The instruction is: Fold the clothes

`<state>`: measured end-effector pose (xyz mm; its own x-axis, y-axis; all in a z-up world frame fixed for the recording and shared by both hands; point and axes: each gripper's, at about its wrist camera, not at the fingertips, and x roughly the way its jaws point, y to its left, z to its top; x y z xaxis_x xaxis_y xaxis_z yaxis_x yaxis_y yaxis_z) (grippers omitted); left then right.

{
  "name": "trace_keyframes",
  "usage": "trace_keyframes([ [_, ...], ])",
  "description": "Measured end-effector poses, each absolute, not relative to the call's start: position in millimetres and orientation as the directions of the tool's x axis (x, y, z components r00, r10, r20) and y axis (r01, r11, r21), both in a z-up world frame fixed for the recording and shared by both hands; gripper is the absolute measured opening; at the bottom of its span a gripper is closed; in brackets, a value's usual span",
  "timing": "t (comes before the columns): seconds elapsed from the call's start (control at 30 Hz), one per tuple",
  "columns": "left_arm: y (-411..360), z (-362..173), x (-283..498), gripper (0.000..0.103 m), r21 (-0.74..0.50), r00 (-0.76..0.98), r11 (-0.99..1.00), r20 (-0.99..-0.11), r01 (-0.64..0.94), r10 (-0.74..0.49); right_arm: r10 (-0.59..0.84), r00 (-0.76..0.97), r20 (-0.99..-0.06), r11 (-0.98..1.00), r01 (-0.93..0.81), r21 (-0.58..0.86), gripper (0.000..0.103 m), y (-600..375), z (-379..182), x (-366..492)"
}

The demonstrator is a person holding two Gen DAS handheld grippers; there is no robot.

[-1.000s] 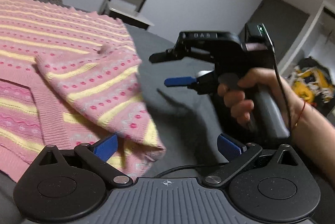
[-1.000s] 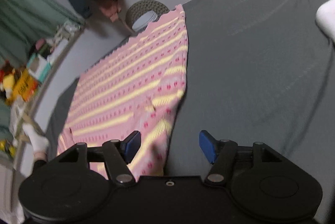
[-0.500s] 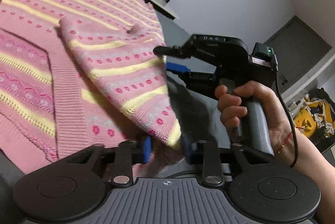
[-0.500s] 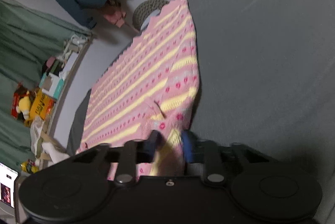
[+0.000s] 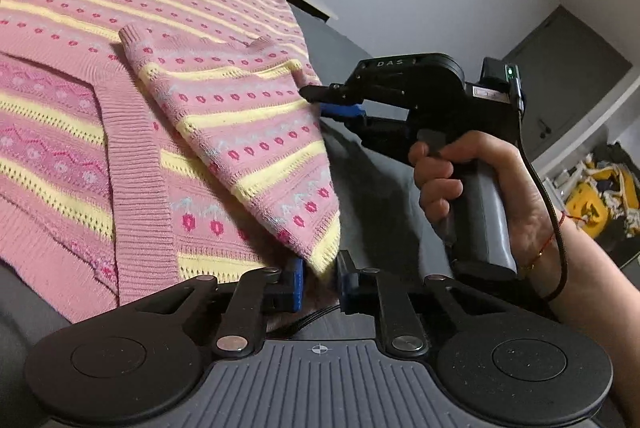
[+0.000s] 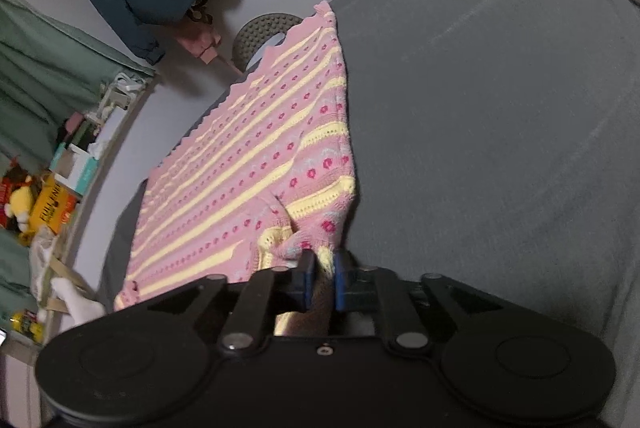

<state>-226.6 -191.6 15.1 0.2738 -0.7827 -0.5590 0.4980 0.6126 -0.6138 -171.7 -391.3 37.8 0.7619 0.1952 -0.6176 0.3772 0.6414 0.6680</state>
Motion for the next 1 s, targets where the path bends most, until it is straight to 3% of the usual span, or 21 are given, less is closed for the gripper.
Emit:
trace_keyframes([
  [0.07, -190.7, 15.4, -226.7, 0.019, -0.613, 0.274, 0.609, -0.556, 0.503, -0.785, 0.200, 0.766, -0.611, 0.631, 0.377, 0.679, 0.015, -392.4, 36.8, -172.0],
  [0.13, -188.3, 18.5, -229.1, 0.031, -0.610, 0.259, 0.601, -0.558, 0.516, -0.789, 0.208, 0.770, -0.603, 0.613, 0.378, 0.694, 0.019, -393.5, 35.8, -172.1],
  [0.3, -181.0, 31.8, -245.5, 0.042, -0.555, 0.252, 0.589, -0.567, 0.587, -0.784, 0.200, 0.779, -0.595, 0.607, 0.378, 0.699, 0.034, -392.8, 40.4, -173.5],
  [0.43, -175.7, 46.5, -257.6, 0.069, -0.500, 0.258, 0.556, -0.545, 0.663, -0.798, 0.125, 0.784, -0.608, 0.668, 0.386, 0.636, 0.041, -388.9, 52.9, -182.3],
  [0.53, -167.0, 55.6, -256.8, 0.084, -0.468, 0.294, 0.577, -0.546, 0.669, -0.784, 0.088, 0.799, -0.595, 0.703, 0.374, 0.606, 0.052, -383.7, 64.8, -192.6],
  [0.73, -148.3, 73.0, -252.2, 0.087, -0.406, 0.374, 0.630, -0.549, 0.663, -0.747, 0.095, 0.833, -0.545, 0.809, 0.255, 0.530, 0.085, -342.3, 89.4, -210.9],
  [0.8, -138.0, 76.6, -248.2, 0.087, -0.391, 0.407, 0.659, -0.555, 0.643, -0.726, 0.087, 0.852, -0.516, 0.843, 0.213, 0.494, 0.103, -322.4, 92.9, -217.1],
  [1.0, -103.4, 81.0, -235.8, 0.089, -0.377, 0.494, 0.730, -0.552, 0.571, -0.672, 0.056, 0.879, -0.474, 0.952, 0.096, 0.291, 0.103, -276.0, 93.3, -215.7],
])
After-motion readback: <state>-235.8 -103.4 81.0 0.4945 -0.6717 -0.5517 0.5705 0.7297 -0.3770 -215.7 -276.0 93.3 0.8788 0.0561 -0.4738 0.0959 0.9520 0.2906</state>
